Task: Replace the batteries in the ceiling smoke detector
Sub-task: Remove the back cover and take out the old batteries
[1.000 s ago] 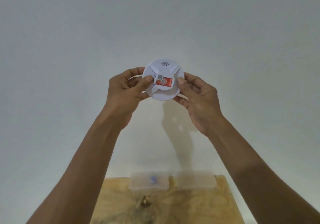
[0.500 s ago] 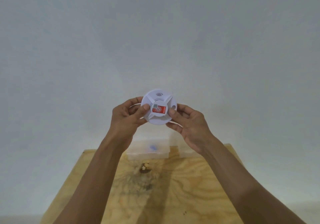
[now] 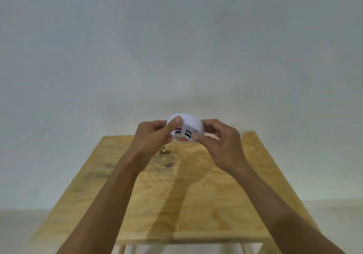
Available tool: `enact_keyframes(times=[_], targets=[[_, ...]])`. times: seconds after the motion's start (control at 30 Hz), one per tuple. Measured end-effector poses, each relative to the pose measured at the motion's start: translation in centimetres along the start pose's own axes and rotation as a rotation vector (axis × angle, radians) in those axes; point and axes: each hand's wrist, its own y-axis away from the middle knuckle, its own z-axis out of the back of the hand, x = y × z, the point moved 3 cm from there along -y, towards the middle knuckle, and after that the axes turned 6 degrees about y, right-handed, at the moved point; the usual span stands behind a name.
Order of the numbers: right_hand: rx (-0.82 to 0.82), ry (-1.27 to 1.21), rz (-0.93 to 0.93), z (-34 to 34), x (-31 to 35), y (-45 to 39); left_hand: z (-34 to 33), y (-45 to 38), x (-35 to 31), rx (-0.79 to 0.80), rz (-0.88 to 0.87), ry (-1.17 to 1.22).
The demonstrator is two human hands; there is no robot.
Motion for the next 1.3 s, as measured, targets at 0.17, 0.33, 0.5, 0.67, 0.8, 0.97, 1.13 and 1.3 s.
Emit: enact_keyframes(times=[0.17,0.33,0.5,0.67,0.8,0.97,1.13,1.3], targets=[[0.003,0.229,0.270,-0.2,-0.1,3.5,-0.8,2.3,1.8,0.072,-0.043,-0.110],[0.121,0.184,0.127,0.4,-0.3,3.6,-0.8,2.7,4.3,0.011,-0.079,-0.001],[0.435,-0.194,-0.340,0.4,-3.4,3.4,-0.6,2.3,7.3,0.092,-0.088,0.016],[0.391,-0.142,-0.315,-1.8,-6.8,4.3,0.4,1.7,10.2,0.188,-0.076,-0.110],[0.396,-0.093,-0.315,-3.9,-9.2,5.1,1.5,1.3,12.2,0.229,-0.020,-0.156],[0.376,-0.031,-0.337,-6.0,-10.9,6.1,2.3,0.4,14.9,0.261,0.047,-0.165],[0.331,-0.005,-0.312,-6.1,-11.5,6.4,2.7,-0.3,15.0,0.311,0.032,-0.236],[0.347,0.035,-0.275,-5.2,-10.2,5.5,2.3,0.0,14.6,0.329,0.017,-0.318]])
